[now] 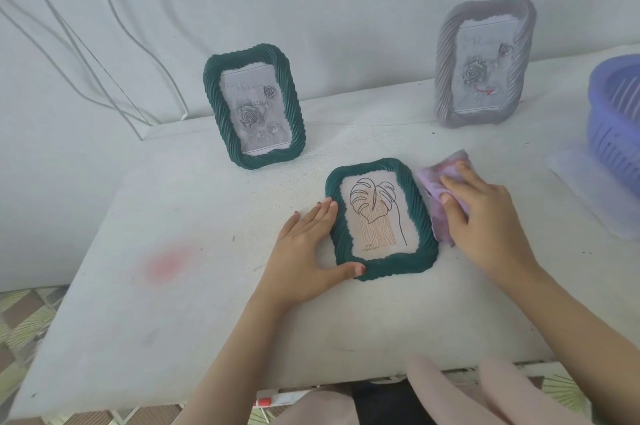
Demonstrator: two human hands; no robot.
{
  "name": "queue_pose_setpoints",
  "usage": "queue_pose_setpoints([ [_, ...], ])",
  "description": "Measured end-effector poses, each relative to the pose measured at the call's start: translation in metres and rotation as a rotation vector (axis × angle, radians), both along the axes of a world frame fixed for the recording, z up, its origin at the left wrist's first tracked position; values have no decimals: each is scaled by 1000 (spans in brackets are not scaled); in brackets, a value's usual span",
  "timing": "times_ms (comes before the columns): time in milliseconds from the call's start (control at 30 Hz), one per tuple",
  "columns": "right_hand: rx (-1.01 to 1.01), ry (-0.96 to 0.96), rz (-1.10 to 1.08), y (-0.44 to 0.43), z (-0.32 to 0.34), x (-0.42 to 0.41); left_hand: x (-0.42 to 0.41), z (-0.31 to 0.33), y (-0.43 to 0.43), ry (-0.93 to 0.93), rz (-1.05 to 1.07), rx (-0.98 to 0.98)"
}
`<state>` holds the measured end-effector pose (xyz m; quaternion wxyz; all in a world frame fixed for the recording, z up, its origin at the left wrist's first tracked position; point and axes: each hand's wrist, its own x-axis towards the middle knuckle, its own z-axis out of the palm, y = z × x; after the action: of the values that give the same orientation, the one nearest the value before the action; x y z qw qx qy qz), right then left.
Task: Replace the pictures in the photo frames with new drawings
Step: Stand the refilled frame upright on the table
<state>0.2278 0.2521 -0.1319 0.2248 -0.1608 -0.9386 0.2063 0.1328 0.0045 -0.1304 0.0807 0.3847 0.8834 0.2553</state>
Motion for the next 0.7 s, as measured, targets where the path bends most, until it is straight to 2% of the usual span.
queue_pose_setpoints([
  [133,7,-25,-103,-1,1,20,0,-1,0,0,6,10],
  [267,175,-227,-273,-14,7,31,2,1,0,-20,16,24],
  [400,249,-273,-166,-29,19,20,4,2,1,-68,51,-10],
  [500,304,-433,-79,-42,22,9,2,6,3,-125,59,-34],
  [600,170,-465,-93,-48,20,0,5,10,4,-194,45,7],
  [700,4,-313,-116,-48,18,-2,7,10,3,-296,49,132],
])
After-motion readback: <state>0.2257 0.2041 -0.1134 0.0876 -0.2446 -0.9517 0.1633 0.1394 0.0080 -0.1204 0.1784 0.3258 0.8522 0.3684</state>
